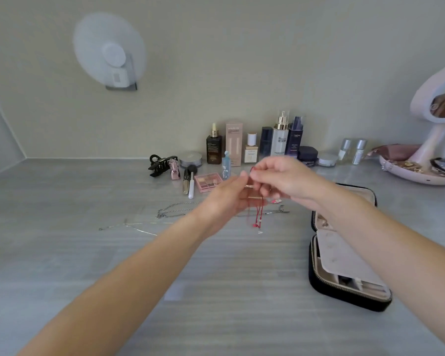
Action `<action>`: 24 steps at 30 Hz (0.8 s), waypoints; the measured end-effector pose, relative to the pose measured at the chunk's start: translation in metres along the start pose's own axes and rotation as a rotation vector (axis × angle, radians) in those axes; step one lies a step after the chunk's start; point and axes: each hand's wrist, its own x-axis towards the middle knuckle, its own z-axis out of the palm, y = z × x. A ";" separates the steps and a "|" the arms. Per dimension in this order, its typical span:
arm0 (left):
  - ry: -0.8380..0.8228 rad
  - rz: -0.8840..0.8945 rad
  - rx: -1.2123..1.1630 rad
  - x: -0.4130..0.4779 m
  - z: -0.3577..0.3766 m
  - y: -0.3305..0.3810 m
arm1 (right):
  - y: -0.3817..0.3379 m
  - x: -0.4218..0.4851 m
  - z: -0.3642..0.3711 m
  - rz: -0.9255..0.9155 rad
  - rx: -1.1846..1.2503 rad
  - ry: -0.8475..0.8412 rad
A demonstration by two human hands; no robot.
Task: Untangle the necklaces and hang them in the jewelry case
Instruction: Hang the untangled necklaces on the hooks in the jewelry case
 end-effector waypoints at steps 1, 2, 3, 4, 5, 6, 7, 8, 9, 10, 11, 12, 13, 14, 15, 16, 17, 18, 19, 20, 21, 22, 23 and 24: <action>-0.017 -0.029 -0.047 0.003 0.005 0.001 | -0.004 -0.001 -0.006 0.019 0.073 0.040; -0.021 -0.055 -0.066 0.006 0.009 0.001 | -0.007 -0.002 -0.012 0.039 0.124 0.077; -0.022 -0.066 -0.064 0.009 0.013 0.001 | -0.008 -0.004 -0.018 0.055 0.161 0.108; -0.028 -0.070 -0.053 0.012 0.018 -0.001 | -0.008 -0.007 -0.024 0.067 0.194 0.136; -0.042 -0.071 -0.032 0.014 0.023 -0.002 | -0.007 -0.012 -0.031 0.077 0.222 0.168; -0.060 -0.072 0.000 0.016 0.027 -0.003 | -0.004 -0.016 -0.038 0.084 0.246 0.202; -0.081 -0.070 0.042 0.017 0.031 -0.004 | -0.001 -0.021 -0.046 0.092 0.261 0.235; -0.093 -0.066 0.089 0.019 0.034 -0.004 | 0.003 -0.027 -0.053 0.103 0.269 0.266; -0.097 -0.062 0.136 0.022 0.039 -0.004 | 0.007 -0.032 -0.059 0.121 0.272 0.296; -0.090 -0.060 0.182 0.024 0.043 -0.003 | 0.012 -0.038 -0.066 0.144 0.276 0.325; -0.076 -0.054 0.234 0.028 0.049 -0.002 | 0.017 -0.044 -0.071 0.169 0.277 0.354; -0.064 -0.047 0.296 0.032 0.054 0.000 | 0.023 -0.050 -0.077 0.193 0.267 0.379; -0.062 -0.038 0.367 0.037 0.060 0.001 | 0.029 -0.056 -0.081 0.212 0.223 0.392; -0.071 -0.031 0.437 0.042 0.067 0.002 | 0.033 -0.062 -0.085 0.223 0.133 0.398; -0.087 -0.023 0.509 0.047 0.074 0.003 | 0.037 -0.067 -0.089 0.219 0.022 0.406; -0.105 -0.014 0.575 0.051 0.082 0.003 | 0.041 -0.071 -0.092 0.196 -0.073 0.422; -0.124 -0.007 0.620 0.056 0.090 0.003 | 0.044 -0.074 -0.095 0.168 -0.132 0.449; -0.140 -0.004 0.638 0.059 0.098 0.003 | 0.047 -0.075 -0.098 0.132 -0.169 0.483; -0.155 -0.007 0.639 0.062 0.105 0.003 | 0.048 -0.077 -0.101 0.085 -0.204 0.511; -0.171 -0.011 0.631 0.065 0.112 0.003 | 0.048 -0.079 -0.103 0.042 -0.242 0.519; -0.184 -0.012 0.625 0.067 0.118 0.003 | 0.047 -0.081 -0.104 0.000 -0.259 0.501; -0.189 -0.010 0.627 0.069 0.123 0.003 | 0.049 -0.082 -0.105 -0.036 -0.251 0.456; -0.186 -0.006 0.635 0.072 0.128 0.002 | 0.050 -0.083 -0.106 -0.055 -0.228 0.401; -0.179 -0.006 0.647 0.074 0.130 0.001 | 0.051 -0.083 -0.106 -0.042 -0.210 0.357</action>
